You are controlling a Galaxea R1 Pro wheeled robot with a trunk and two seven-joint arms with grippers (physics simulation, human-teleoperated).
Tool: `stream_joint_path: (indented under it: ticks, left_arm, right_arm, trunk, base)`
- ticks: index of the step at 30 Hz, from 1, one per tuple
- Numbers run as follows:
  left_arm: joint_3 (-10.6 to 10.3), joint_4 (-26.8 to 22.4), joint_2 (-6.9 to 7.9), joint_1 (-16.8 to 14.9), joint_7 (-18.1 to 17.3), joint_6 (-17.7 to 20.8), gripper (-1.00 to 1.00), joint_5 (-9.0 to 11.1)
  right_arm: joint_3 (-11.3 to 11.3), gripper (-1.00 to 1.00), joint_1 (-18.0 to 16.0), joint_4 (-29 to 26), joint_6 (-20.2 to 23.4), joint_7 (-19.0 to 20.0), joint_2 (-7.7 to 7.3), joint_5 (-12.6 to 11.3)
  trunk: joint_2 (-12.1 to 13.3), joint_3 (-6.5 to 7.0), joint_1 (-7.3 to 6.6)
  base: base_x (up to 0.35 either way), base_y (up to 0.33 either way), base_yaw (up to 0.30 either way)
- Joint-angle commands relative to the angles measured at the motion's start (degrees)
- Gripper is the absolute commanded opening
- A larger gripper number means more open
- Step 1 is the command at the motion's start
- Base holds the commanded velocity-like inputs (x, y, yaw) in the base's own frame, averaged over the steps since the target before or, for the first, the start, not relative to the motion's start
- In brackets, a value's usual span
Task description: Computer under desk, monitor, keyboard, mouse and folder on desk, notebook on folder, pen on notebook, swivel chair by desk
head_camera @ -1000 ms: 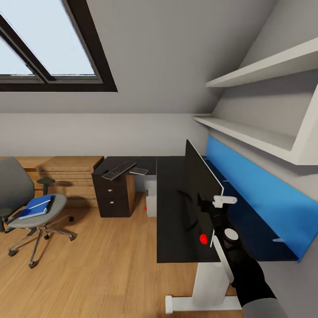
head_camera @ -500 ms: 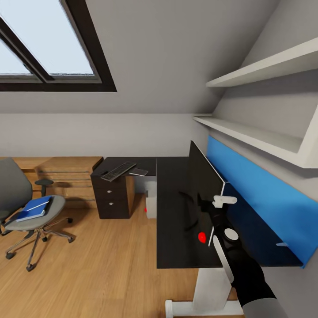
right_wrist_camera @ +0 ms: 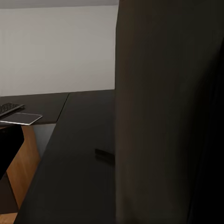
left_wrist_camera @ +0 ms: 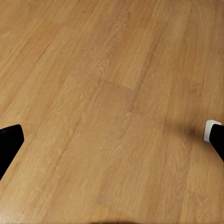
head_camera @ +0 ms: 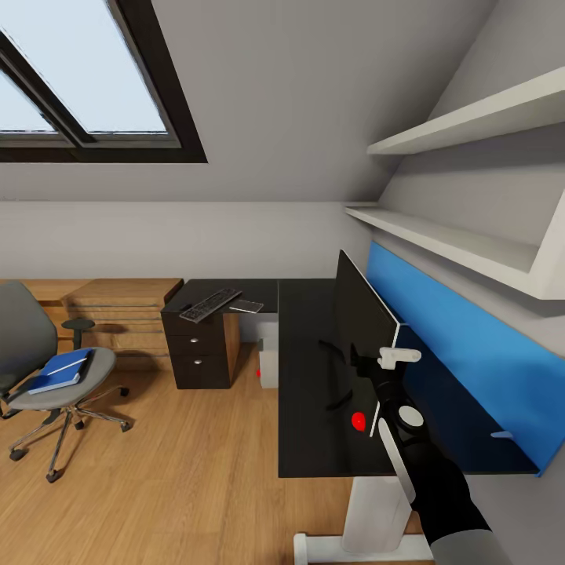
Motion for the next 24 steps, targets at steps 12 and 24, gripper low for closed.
stream_joint_path:
  ticks: [12, 24]
  left_arm:
    - [0.4, 0.1, 0.01, 0.0, -0.6, -0.1, 1.0, 0.2]
    - [0.4, 0.1, 0.01, 0.0, -0.6, -0.1, 1.0, 0.2]
  right_arm:
    - [0.1, 1.0, 0.0, -0.1, 0.3, -0.4, -0.02, -0.2]
    - [0.1, 1.0, 0.0, -0.1, 0.3, -0.4, -0.02, -0.1]
  trunk:
    - [-0.1, -0.09, 0.01]
    - [-0.1, -0.09, 0.01]
  base:
    - [0.0, 0.0, 0.0]
    - [0.0, 0.0, 0.0]
